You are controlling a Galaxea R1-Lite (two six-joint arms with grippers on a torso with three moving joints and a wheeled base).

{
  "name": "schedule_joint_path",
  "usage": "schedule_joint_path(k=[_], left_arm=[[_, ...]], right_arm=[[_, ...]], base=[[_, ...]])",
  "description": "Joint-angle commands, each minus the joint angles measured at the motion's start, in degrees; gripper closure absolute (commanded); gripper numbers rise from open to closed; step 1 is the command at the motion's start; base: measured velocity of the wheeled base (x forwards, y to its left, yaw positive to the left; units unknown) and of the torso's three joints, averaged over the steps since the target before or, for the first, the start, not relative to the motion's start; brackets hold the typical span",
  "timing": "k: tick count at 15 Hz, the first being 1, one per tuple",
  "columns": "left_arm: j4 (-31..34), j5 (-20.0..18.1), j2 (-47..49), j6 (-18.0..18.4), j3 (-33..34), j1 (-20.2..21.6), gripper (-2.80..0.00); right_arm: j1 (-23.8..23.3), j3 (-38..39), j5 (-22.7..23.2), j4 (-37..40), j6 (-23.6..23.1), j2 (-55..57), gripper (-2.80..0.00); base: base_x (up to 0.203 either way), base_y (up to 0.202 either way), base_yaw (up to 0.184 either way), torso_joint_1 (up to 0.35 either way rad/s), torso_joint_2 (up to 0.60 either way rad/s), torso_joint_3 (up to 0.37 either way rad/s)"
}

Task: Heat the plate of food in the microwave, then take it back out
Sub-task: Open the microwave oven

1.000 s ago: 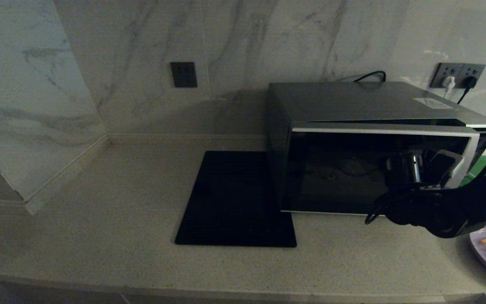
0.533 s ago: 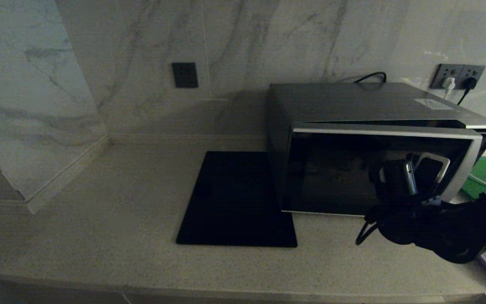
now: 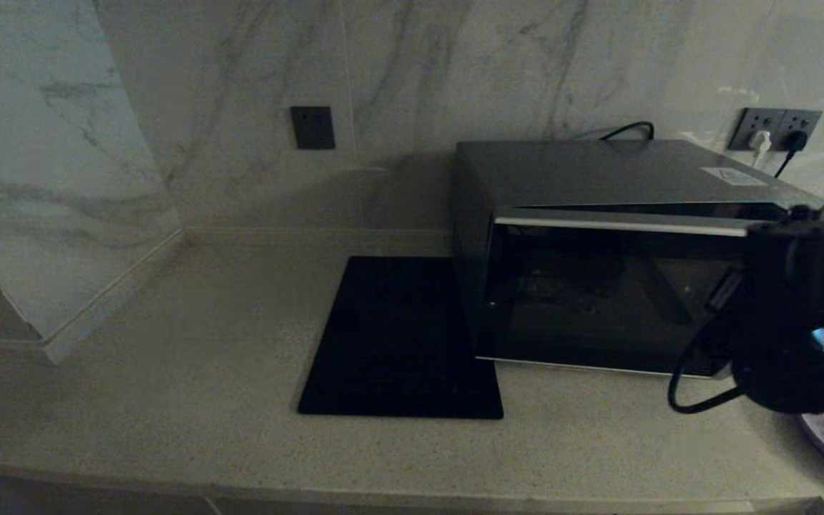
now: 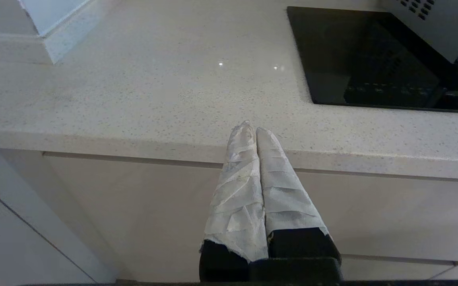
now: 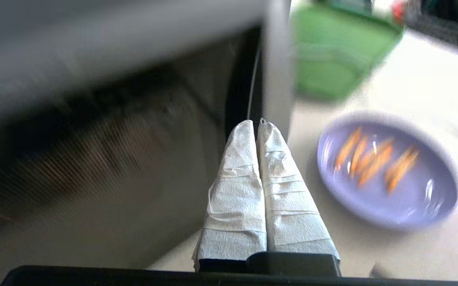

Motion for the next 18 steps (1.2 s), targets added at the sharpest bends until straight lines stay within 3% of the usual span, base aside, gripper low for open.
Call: schedule_joint_path(k=[1,3,4,10,14,18], left_arm=[[-0.01,0.03,-0.02,-0.05,0.00,0.00,0.00],[-0.01,0.03,-0.02,-0.05,0.00,0.00,0.00],[-0.08,0.03,-0.02,-0.05,0.00,0.00,0.00],[-0.36,0.03,-0.02,-0.14,0.09,0.00,0.00],[-0.36,0.03,-0.02,-0.14,0.09,0.00,0.00],[-0.36,0.03,-0.02,-0.14,0.09,0.00,0.00]], right_arm=[[0.09,-5.96,0.29,0.02,-9.46,-13.30,0.00],[0.07,-15.79,0.95,1.71,-18.02,-16.83,0.00],[-0.08,-20.40,1.50,3.92,-20.09,-17.23,0.00],[-9.85,-47.91,7.66,34.86,-23.35,-4.84,0.00],[-14.03,-55.07,13.40,49.70,-20.64,0.76,0.00],[-15.58,-66.67,21.43,66.71,-9.58,2.91,0.00]], base=[[0.000,0.000,0.000,0.000,0.00,0.000],[0.000,0.000,0.000,0.000,0.00,0.000],[0.000,0.000,0.000,0.000,0.00,0.000],[0.000,0.000,0.000,0.000,0.00,0.000],[0.000,0.000,0.000,0.000,0.00,0.000],[0.000,0.000,0.000,0.000,0.00,0.000]])
